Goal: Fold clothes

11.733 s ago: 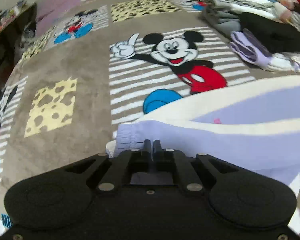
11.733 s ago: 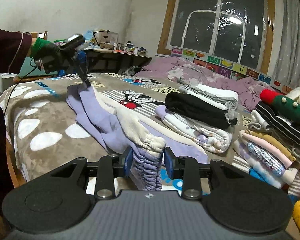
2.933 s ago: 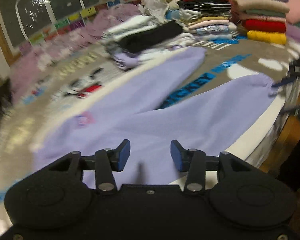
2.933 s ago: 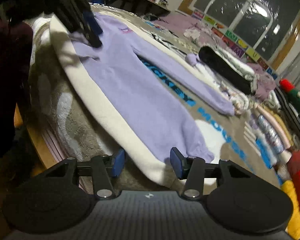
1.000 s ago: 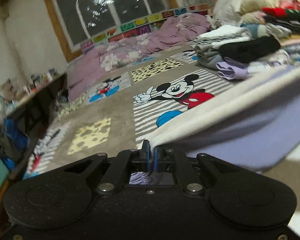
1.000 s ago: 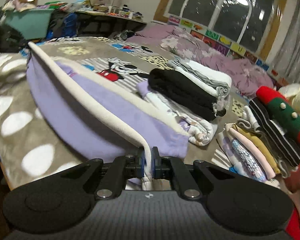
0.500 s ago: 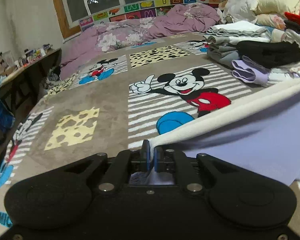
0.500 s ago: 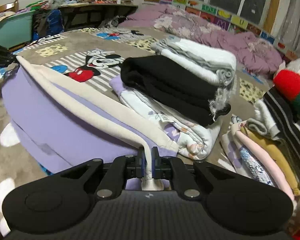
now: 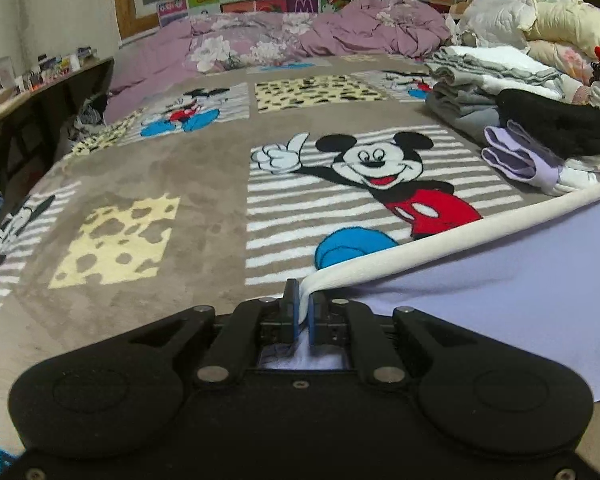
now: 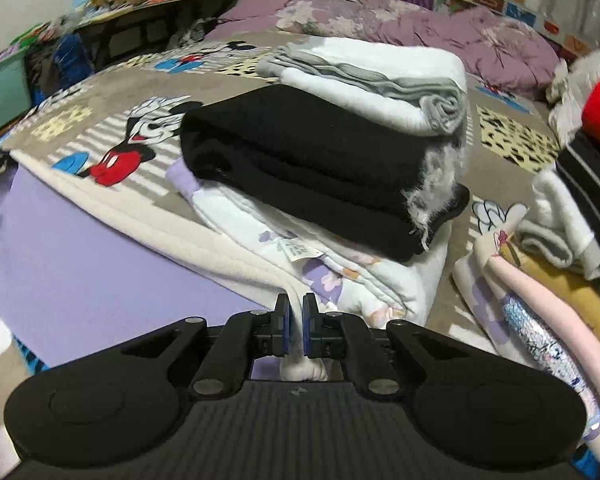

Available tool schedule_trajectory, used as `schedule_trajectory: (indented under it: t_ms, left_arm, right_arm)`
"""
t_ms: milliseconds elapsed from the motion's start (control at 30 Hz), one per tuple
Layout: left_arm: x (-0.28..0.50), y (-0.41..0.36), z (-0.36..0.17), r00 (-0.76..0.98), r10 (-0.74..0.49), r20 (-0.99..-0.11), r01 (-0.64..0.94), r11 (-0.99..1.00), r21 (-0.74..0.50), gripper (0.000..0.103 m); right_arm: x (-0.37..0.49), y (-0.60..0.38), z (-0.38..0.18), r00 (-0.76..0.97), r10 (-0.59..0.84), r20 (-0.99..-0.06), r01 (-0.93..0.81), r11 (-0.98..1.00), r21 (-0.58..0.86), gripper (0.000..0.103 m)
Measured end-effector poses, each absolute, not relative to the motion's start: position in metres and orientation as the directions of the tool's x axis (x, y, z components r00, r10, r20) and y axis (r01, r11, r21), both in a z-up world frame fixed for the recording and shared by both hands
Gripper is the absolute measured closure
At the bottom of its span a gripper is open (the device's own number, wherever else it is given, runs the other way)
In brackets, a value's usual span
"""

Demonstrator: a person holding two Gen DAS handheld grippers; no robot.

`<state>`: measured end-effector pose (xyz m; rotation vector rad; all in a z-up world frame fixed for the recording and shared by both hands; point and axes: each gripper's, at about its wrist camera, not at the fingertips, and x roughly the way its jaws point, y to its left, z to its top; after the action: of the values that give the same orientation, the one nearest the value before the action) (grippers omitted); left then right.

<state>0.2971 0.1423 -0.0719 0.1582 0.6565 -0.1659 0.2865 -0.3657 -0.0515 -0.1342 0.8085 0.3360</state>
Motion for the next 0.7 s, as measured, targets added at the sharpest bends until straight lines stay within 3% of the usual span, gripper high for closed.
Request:
schedule_trajectory:
  t_ms: [533, 633, 700]
  left_arm:
    - [0.321, 0.158, -0.088, 0.736, -0.152, -0.659, 0.141, 0.988, -0.07, 0.1]
    - [0.325, 0.166, -0.092, 0.731, -0.163, -0.663, 0.093, 0.986, -0.139, 0.091]
    - [0.326, 0.175, -0.093, 0.731, -0.179, -0.658, 0.056, 0.977, -0.204, 0.091]
  right_arm:
    - [0.315, -0.374, -0.075, 0.649, 0.255, -0.716, -0.265, 0.959, 0.101, 0.097]
    - [0.318, -0.375, -0.083, 0.658, 0.251, -0.71, -0.24, 0.964, 0.118, 0.097]
    - [0.318, -0.372, -0.088, 0.663, 0.23, -0.712, -0.229, 0.968, 0.1, 0.099]
